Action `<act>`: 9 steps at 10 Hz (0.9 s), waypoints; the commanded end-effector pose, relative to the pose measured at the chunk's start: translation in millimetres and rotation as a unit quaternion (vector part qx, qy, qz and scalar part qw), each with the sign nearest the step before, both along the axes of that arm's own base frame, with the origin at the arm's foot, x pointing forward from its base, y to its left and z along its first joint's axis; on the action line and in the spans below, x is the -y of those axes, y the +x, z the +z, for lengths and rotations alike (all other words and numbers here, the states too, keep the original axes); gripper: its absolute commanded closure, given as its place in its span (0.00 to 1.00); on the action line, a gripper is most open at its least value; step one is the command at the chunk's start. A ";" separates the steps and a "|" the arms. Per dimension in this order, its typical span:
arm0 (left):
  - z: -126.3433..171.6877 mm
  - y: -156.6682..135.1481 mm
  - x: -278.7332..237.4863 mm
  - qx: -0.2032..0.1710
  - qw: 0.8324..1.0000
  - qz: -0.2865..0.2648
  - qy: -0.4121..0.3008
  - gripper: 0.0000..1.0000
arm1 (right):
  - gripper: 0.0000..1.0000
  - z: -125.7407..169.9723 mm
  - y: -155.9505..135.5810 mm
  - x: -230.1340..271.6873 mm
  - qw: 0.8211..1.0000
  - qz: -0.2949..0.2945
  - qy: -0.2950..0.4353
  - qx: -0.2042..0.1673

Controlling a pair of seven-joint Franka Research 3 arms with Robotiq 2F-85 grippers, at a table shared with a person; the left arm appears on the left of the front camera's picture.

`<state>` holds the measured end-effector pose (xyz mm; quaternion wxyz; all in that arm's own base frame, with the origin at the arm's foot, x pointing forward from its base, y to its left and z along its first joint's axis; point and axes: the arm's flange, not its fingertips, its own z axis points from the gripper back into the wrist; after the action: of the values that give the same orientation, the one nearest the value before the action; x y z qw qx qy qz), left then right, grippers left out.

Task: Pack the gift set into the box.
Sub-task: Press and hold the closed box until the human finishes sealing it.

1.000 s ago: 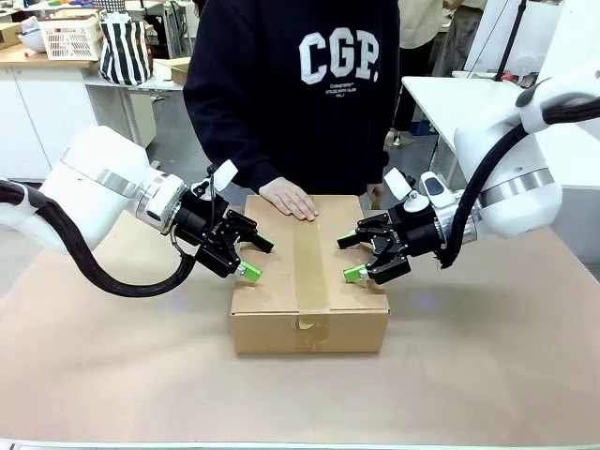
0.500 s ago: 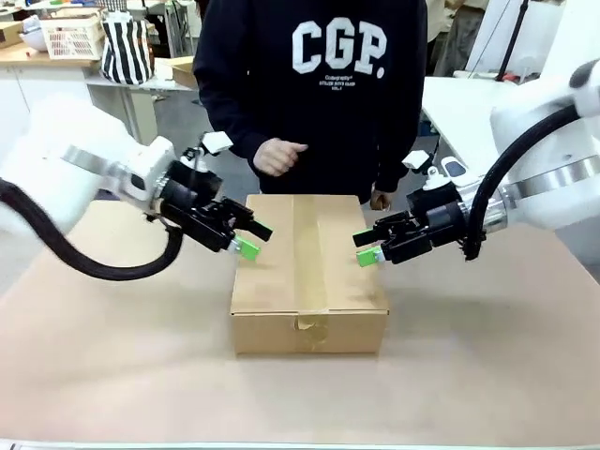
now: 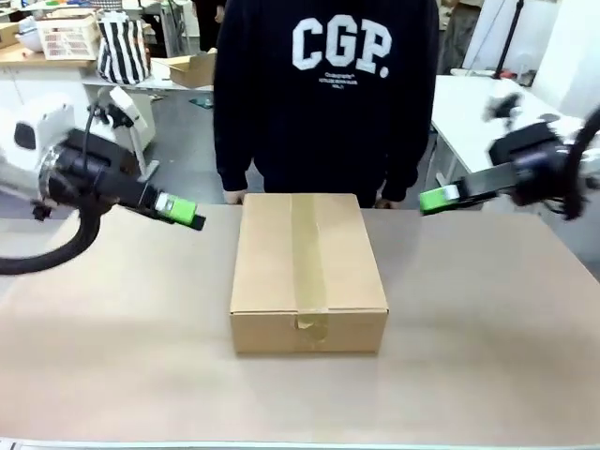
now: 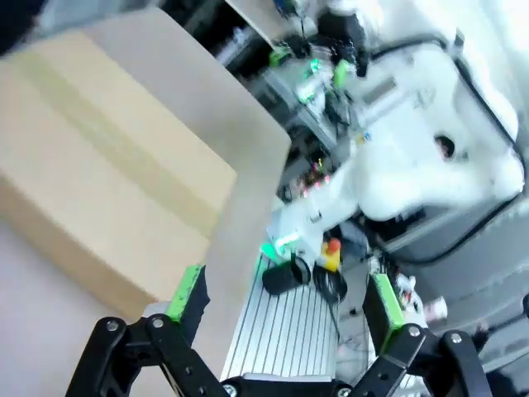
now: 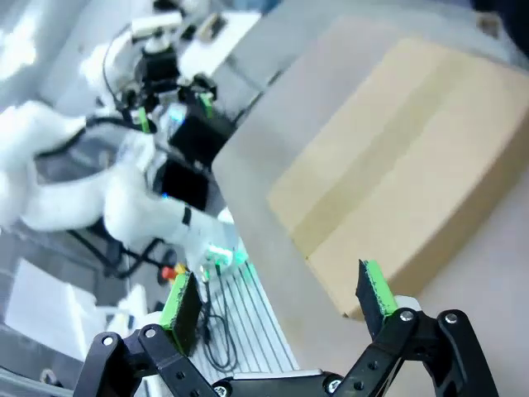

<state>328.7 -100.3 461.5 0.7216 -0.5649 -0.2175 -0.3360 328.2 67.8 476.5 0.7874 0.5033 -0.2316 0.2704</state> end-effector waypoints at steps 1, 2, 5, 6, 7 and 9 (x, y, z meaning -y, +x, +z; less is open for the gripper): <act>-20.5 -71.6 -56.8 -0.019 0.995 0.075 -0.062 0.00 | 0.00 -60.7 -97.2 65.9 0.994 -0.067 0.064 -0.061; -24.4 -83.1 -82.9 -0.007 0.989 0.106 -0.098 0.00 | 0.00 -82.2 -100.1 92.9 0.989 -0.066 0.110 -0.079; 17.9 -1.9 -109.9 -0.020 0.990 0.105 -0.088 0.00 | 0.00 -24.6 -15.0 123.2 0.989 -0.069 0.106 -0.075; 17.9 -1.9 -109.9 -0.020 0.990 0.105 -0.088 0.00 | 0.00 -24.6 -15.0 123.2 0.989 -0.069 0.106 -0.075; 17.9 -1.9 -109.9 -0.020 0.990 0.105 -0.088 0.00 | 0.00 -24.6 -15.0 123.2 0.989 -0.069 0.106 -0.075; 17.9 -1.9 -109.9 -0.020 0.990 0.105 -0.088 0.00 | 0.00 -24.6 -15.0 123.2 0.989 -0.069 0.106 -0.075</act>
<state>326.0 7.4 475.5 0.7072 -0.6068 -0.2785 -0.2328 313.0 -51.9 448.3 0.7595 0.5860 -0.2269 0.1678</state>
